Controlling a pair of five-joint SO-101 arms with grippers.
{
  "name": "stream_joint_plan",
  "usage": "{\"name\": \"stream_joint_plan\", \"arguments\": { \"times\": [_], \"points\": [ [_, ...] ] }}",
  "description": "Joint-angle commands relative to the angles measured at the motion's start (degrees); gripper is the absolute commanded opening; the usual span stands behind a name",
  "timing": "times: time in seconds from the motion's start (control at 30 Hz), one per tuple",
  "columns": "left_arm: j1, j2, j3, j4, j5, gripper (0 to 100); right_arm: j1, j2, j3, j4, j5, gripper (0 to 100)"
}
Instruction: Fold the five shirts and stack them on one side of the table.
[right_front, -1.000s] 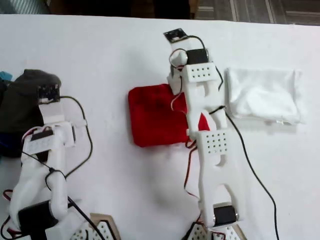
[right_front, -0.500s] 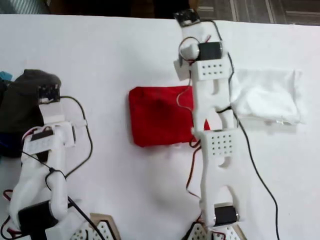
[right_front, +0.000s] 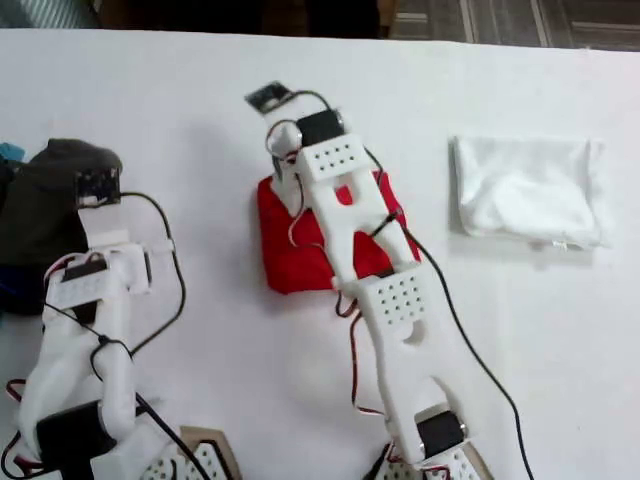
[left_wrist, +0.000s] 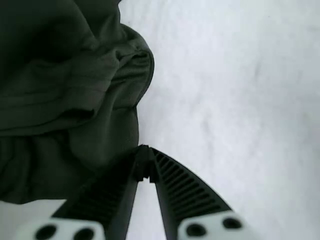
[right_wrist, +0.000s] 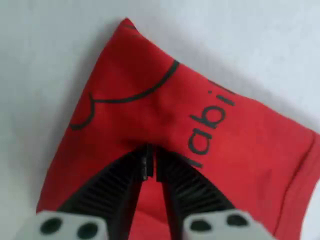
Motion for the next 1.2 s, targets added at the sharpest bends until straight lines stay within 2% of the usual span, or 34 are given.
{"name": "stream_joint_plan", "arguments": {
  "times": [0.0,0.1,0.3,0.4,0.57,0.8,1.0,1.17],
  "points": [
    [0.62,-1.76,-0.13,-0.88,0.09,3,0.84,-4.44,3.25,-2.59,0.18,2.1],
    [0.62,-1.76,-0.13,-0.88,0.09,3,1.63,-5.23,4.04,-2.24,0.18,2.1],
    [0.62,-1.76,-0.13,-0.79,0.09,3,5.58,-14.37,-3.96,2.51,0.18,2.0],
    [0.62,-1.76,-0.31,-0.35,0.09,3,8.31,-20.44,-0.35,2.51,0.09,2.0],
    [2.99,-1.41,-5.58,7.12,-1.41,3,9.54,-33.89,18.29,2.51,0.09,2.0],
    [12.75,10.99,-32.31,24.00,-1.05,3,9.71,-57.36,43.34,-1.71,0.00,2.0],
    [22.33,23.65,-53.93,36.22,-1.05,3,11.03,-63.96,69.98,-18.95,-0.26,2.0],
    [27.69,31.38,-63.69,41.41,-1.05,3,14.02,-64.48,86.68,-33.19,-0.35,2.0]
  ]
}}
